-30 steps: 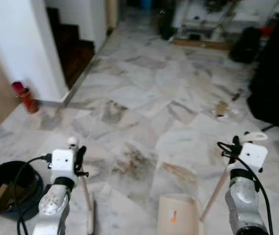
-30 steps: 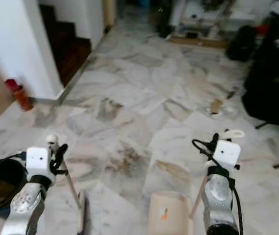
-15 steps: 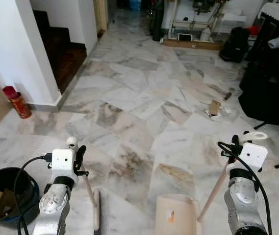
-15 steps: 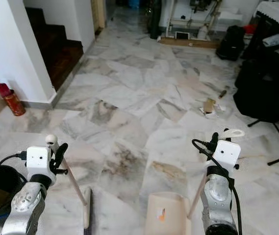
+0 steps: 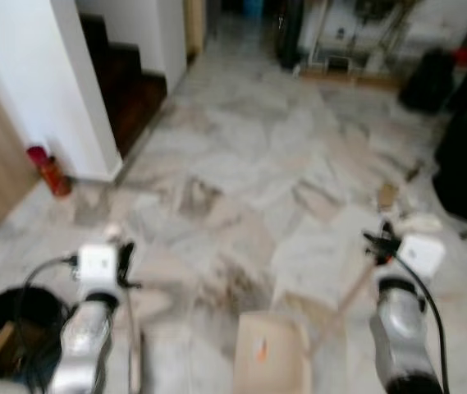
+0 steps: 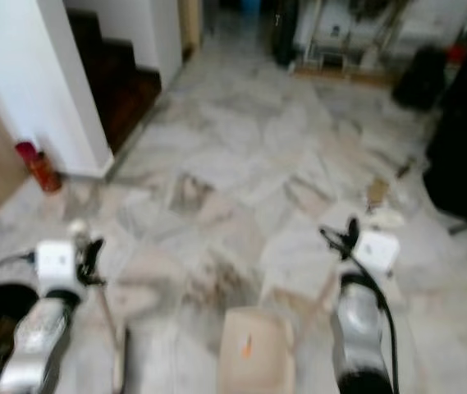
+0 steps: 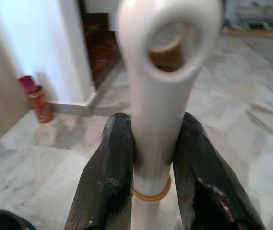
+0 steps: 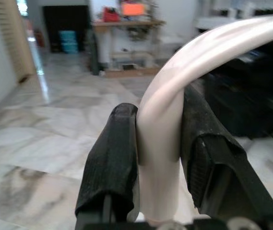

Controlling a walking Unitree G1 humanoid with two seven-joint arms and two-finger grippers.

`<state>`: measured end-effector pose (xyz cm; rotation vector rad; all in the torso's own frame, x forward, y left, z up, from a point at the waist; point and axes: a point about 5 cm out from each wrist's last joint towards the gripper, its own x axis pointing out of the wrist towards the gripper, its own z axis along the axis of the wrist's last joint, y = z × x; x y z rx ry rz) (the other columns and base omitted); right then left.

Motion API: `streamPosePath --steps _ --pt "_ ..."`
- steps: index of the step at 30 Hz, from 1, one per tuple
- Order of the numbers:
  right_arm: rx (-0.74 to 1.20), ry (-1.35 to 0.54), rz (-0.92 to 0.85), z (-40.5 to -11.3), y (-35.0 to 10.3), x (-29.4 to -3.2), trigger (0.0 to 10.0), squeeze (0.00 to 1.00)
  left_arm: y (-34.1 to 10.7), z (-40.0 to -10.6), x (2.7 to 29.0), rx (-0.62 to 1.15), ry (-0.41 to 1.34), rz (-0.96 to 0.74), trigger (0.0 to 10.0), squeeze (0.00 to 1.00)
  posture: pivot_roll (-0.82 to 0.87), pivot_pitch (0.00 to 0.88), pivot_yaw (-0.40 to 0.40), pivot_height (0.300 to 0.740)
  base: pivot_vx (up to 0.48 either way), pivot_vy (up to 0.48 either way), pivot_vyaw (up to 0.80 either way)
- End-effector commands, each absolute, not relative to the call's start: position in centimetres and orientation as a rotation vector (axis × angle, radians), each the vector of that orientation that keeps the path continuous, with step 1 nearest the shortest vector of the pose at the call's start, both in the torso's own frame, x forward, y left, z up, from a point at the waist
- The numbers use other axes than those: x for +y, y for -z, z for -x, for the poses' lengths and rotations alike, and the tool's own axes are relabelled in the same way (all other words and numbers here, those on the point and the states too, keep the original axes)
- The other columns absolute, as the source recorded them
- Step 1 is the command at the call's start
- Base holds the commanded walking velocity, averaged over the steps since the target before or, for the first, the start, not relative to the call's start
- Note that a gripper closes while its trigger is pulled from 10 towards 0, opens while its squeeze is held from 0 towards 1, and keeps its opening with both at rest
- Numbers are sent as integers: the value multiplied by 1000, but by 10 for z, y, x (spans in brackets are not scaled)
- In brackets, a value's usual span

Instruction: Sweep floor

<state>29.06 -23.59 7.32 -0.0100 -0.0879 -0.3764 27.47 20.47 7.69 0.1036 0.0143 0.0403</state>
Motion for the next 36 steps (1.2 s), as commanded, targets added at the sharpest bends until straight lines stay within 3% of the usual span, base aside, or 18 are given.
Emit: streamPosePath --steps 1,36 --pt "-143 343 24 -299 -86 -230 10000 0 -80 -274 212 -5 -62 -110 10000 0 48 0 -33 740 330 0 0" --pt "-135 324 8 -301 -84 -227 10000 0 -82 -280 209 -16 -38 -111 10000 0 47 0 -29 740 330 0 0"
